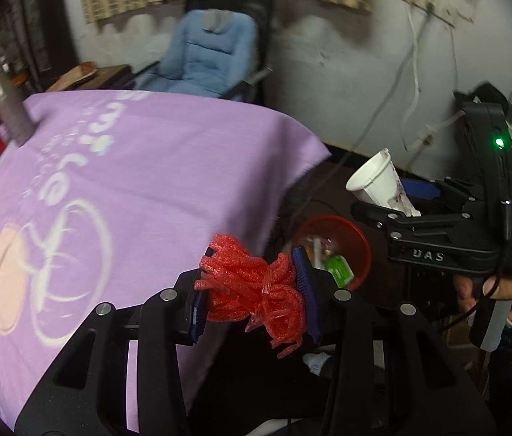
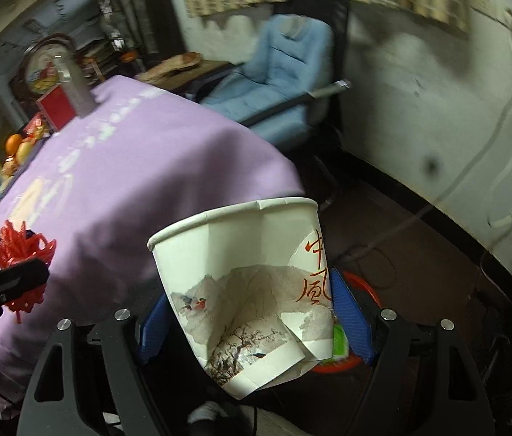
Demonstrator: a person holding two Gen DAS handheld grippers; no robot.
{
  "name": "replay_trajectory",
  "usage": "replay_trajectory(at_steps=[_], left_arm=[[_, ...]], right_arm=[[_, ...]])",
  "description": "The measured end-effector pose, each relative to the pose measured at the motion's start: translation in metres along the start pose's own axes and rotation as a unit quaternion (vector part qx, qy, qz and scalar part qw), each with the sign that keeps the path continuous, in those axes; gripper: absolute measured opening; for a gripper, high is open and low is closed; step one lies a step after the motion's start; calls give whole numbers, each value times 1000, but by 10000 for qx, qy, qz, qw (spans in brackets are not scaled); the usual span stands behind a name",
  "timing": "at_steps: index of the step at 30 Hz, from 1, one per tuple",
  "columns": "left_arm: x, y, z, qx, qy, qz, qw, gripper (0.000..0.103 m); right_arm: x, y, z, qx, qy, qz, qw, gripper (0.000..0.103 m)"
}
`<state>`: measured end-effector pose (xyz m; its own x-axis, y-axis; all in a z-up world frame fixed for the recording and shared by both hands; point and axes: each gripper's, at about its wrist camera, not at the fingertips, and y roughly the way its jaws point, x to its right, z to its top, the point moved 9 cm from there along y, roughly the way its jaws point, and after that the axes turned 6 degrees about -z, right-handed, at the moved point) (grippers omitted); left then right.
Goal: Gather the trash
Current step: 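Carry the red string and paper cup with both tools over the wastebasket, then open both tools to drop the string and cup into the wastebasket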
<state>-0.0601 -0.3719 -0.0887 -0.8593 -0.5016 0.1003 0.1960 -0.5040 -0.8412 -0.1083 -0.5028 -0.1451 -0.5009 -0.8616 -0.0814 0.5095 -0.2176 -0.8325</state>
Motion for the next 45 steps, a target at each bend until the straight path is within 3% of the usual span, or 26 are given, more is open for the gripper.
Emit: replay_trajectory(at_steps=[4, 12, 20, 32, 38, 45], left_arm=[[26, 24, 4, -185, 307, -125, 9993, 43], [75, 78, -8, -703, 767, -507, 9933, 43], [95, 150, -25, -1324, 949, -729, 9839, 43], [98, 293, -42, -2242, 719, -518, 9705, 43], [86, 320, -50, -2460, 685, -311, 9664, 43], [92, 324, -51, -2439, 626, -277, 9674, 49]], right_arm=[[31, 15, -14, -87, 48, -470, 9988, 79], [87, 76, -60, -803, 619, -808, 9916, 79], [119, 137, -106, -1550, 1587, -257, 9747, 79], [153, 213, -143, -2193, 2293, -303, 9479, 79], [159, 232, -151, -2330, 2447, -272, 9408, 81], [163, 230, -148, -2299, 2566, -299, 9383, 81]])
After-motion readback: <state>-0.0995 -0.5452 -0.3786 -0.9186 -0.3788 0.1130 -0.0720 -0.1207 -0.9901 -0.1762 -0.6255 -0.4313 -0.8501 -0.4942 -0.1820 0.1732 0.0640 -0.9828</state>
